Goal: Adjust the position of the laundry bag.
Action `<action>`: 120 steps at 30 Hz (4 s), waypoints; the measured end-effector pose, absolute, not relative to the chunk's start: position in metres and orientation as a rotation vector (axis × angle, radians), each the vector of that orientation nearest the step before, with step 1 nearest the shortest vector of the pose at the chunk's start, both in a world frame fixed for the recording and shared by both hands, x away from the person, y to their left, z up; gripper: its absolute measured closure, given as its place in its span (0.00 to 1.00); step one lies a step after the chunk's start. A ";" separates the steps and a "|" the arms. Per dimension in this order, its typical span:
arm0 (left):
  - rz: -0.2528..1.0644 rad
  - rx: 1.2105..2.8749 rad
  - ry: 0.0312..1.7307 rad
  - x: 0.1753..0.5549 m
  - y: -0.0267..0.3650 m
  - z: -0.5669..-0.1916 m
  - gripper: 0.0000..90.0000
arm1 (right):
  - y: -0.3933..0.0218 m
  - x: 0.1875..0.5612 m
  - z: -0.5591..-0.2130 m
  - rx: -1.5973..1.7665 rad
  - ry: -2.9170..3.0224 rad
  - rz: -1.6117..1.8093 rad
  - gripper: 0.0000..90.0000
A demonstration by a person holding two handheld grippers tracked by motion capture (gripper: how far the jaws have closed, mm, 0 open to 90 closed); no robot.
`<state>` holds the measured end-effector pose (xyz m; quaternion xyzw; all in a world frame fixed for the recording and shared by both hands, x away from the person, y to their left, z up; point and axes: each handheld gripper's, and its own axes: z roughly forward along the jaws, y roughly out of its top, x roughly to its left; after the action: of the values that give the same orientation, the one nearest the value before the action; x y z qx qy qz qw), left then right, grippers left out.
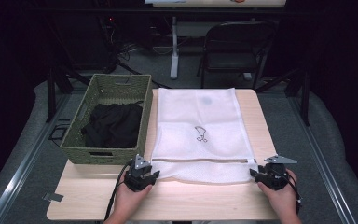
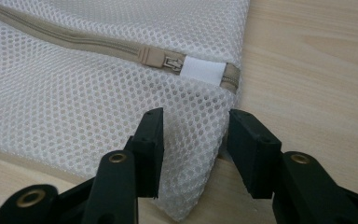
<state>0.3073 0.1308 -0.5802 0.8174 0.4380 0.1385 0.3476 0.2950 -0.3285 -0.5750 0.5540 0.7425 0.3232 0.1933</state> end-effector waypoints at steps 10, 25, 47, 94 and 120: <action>0.333 2.119 1.144 0.308 0.132 -0.579 0.84 | -0.327 0.295 -0.574 1.550 2.091 0.911 0.82; 0.347 2.117 1.135 0.308 0.136 -0.573 0.94 | -0.324 0.293 -0.567 1.495 2.109 0.931 0.95; 0.309 2.093 1.116 0.306 0.142 -0.563 0.94 | -0.321 0.285 -0.557 1.442 2.099 0.946 0.94; 0.245 2.080 1.098 0.276 0.164 -0.538 0.93 | -0.304 0.246 -0.537 1.304 2.124 0.984 0.94; 0.212 2.129 1.060 0.252 0.158 -0.543 0.94 | -0.311 0.205 -0.543 1.279 2.169 0.956 0.94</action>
<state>0.2519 0.1578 -0.5428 0.8291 0.4126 0.0826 0.3682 0.2052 -0.3112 -0.5430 0.4630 0.7853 0.3459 0.2221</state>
